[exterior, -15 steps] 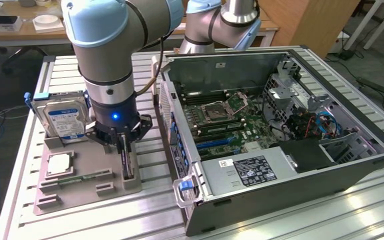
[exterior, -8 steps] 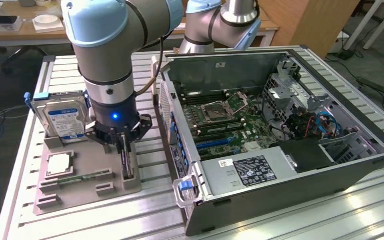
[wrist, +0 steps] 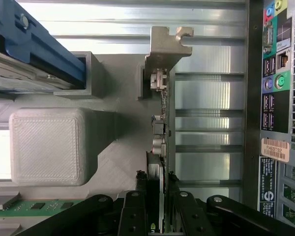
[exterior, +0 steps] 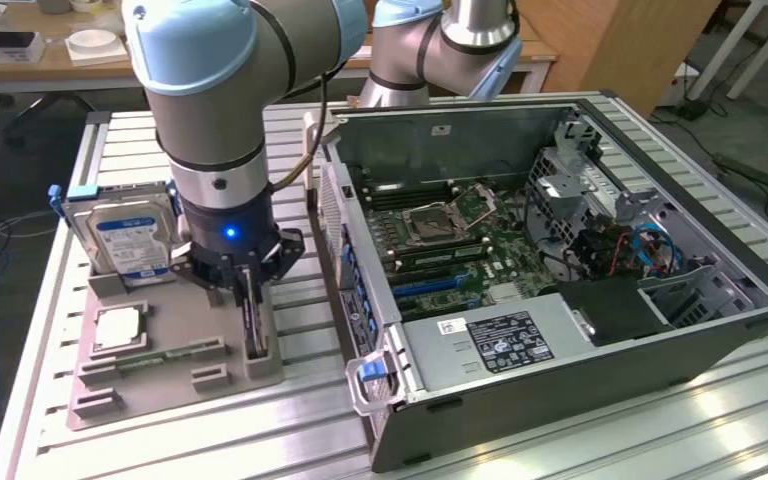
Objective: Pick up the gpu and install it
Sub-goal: 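Pick up the gpu and move the gpu toward the slot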
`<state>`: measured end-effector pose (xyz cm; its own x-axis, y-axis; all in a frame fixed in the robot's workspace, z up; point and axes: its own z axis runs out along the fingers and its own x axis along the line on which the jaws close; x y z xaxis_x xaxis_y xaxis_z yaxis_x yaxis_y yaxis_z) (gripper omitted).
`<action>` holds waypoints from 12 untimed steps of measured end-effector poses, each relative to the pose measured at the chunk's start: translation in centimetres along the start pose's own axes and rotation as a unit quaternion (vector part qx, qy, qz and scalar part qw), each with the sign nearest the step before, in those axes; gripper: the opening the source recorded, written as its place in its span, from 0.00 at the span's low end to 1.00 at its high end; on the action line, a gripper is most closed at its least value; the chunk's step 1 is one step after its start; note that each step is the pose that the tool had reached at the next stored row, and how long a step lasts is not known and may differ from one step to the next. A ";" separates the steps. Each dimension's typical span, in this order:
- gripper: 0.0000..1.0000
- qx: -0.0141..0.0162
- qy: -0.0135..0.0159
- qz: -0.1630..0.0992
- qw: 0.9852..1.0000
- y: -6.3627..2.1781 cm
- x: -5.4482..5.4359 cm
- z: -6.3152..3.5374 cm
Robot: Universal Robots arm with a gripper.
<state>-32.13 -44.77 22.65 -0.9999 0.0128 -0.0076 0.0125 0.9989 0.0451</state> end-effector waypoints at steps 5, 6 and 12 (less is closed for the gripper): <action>0.26 -0.002 0.000 0.000 1.000 0.03 0.0 -0.67; 0.26 -0.002 0.000 0.000 1.000 0.03 0.0 -0.83; 0.26 -0.003 0.000 0.000 1.000 0.09 0.0 -2.04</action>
<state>-32.13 -44.77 24.69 -0.9999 0.0129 -0.0074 0.0125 0.9986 0.0518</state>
